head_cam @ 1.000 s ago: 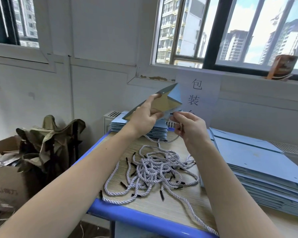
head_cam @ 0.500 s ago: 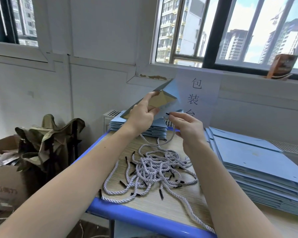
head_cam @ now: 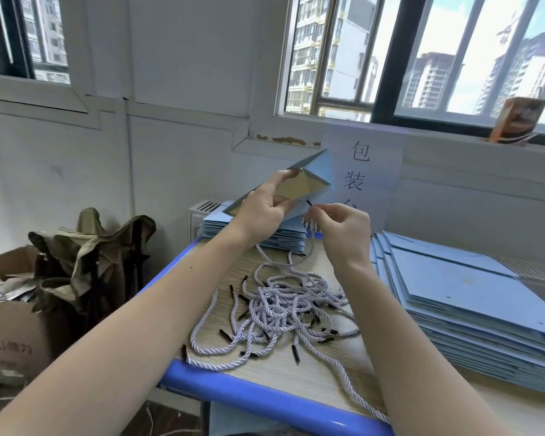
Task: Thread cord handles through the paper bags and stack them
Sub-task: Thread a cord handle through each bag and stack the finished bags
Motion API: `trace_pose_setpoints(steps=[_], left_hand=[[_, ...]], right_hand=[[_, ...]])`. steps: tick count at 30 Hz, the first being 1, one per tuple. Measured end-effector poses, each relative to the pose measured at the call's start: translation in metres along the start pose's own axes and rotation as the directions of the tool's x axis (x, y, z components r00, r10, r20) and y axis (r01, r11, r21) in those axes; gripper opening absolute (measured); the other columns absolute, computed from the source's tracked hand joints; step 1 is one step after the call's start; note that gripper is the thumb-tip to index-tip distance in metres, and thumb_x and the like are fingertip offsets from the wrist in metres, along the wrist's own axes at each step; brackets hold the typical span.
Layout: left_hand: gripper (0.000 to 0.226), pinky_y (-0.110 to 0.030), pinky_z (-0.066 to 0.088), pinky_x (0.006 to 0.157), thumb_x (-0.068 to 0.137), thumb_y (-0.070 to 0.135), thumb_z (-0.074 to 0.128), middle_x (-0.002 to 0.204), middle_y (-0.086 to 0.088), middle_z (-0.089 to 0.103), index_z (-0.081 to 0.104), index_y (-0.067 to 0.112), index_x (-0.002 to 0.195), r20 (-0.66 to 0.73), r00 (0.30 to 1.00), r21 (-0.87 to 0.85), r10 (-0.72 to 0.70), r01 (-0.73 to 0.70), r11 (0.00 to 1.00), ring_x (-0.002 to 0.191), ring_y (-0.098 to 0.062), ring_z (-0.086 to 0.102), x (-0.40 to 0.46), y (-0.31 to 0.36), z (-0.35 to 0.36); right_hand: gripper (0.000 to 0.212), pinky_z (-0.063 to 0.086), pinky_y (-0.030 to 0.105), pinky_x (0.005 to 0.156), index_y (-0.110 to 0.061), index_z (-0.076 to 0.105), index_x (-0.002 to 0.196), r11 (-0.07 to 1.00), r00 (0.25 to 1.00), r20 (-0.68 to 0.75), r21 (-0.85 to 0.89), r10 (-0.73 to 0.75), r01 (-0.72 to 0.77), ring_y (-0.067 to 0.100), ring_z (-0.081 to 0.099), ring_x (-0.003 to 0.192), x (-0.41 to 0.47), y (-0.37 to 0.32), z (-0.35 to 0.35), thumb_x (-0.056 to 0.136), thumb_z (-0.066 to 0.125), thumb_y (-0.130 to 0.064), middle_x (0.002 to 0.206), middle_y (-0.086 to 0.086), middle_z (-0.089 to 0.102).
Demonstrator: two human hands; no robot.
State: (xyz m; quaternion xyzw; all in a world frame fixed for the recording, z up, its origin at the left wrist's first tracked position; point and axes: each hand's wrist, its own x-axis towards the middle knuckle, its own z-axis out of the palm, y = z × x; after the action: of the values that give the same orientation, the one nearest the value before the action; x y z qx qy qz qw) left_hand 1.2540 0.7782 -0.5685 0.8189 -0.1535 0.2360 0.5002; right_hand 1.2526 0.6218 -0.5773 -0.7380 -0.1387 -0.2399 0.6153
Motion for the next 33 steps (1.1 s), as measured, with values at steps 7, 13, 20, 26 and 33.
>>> trace_pose_setpoints(steps=[7, 13, 20, 26, 33], left_hand=[[0.050, -0.044, 0.050, 0.099, 0.100, 0.013, 0.053, 0.100, -0.004, 0.072, 0.041, 0.035, 0.143, 0.036, 0.999, 0.012, 0.006, -0.006, 1.000, 0.100, -0.025, 0.066, 0.0003, 0.0006, -0.0001], [0.047, -0.036, 0.048, 0.103, 0.101, 0.007, 0.050, 0.109, 0.003, 0.062, 0.044, 0.029, 0.142, -0.003, 0.999, 0.014, 0.042, -0.042, 0.999, 0.110, -0.018, 0.060, 0.0024, 0.0003, -0.0021], [0.046, -0.030, 0.050, 0.098, 0.101, 0.008, 0.052, 0.107, 0.001, 0.062, 0.046, 0.030, 0.140, 0.006, 0.998, -0.010, 0.064, -0.064, 0.998, 0.108, -0.016, 0.061, 0.0017, 0.0020, -0.0026], [0.043, -0.035, 0.051, 0.097, 0.097, 0.015, 0.060, 0.104, -0.002, 0.067, 0.052, 0.030, 0.137, 0.052, 0.997, 0.006, 0.056, -0.056, 0.998, 0.106, -0.017, 0.063, -0.0011, 0.0048, 0.0002], [0.036, -0.032, 0.051, 0.097, 0.093, 0.012, 0.067, 0.102, 0.004, 0.072, 0.061, 0.021, 0.127, -0.056, 0.992, 0.074, 0.116, -0.111, 0.991, 0.104, -0.010, 0.065, -0.0019, 0.0049, 0.0000]], right_hand=[[0.017, 0.049, 0.025, 0.069, -0.023, 0.077, 0.069, 0.997, 0.999, 0.022, -0.079, 0.028, -0.026, 0.005, 0.066, 0.070, -0.0004, 0.0039, 0.0034, 0.084, 0.072, -0.020, 0.066, -0.015, 0.072], [0.019, 0.046, 0.020, 0.065, -0.029, 0.074, 0.069, 0.998, 0.998, -0.038, -0.052, 0.044, -0.046, 0.000, 0.064, 0.068, -0.0011, 0.0023, 0.0018, 0.086, 0.071, -0.021, 0.065, -0.016, 0.071], [0.007, 0.056, 0.026, 0.076, -0.022, 0.078, 0.082, 0.999, 1.000, -0.010, -0.032, 0.015, -0.015, 0.002, 0.070, 0.073, -0.0019, 0.0009, 0.0036, 0.087, 0.073, -0.020, 0.069, -0.015, 0.074], [0.024, 0.054, 0.033, 0.073, -0.030, 0.073, 0.063, 0.998, 0.999, -0.034, -0.060, 0.022, -0.024, 0.011, 0.069, 0.072, -0.0012, 0.0053, 0.0047, 0.086, 0.073, -0.024, 0.067, -0.013, 0.073], [0.023, 0.055, 0.040, 0.079, -0.030, 0.070, 0.064, 0.996, 0.996, 0.009, -0.028, 0.084, -0.083, 0.014, 0.068, 0.072, 0.0015, 0.0088, 0.0025, 0.085, 0.078, -0.024, 0.066, -0.012, 0.072]])
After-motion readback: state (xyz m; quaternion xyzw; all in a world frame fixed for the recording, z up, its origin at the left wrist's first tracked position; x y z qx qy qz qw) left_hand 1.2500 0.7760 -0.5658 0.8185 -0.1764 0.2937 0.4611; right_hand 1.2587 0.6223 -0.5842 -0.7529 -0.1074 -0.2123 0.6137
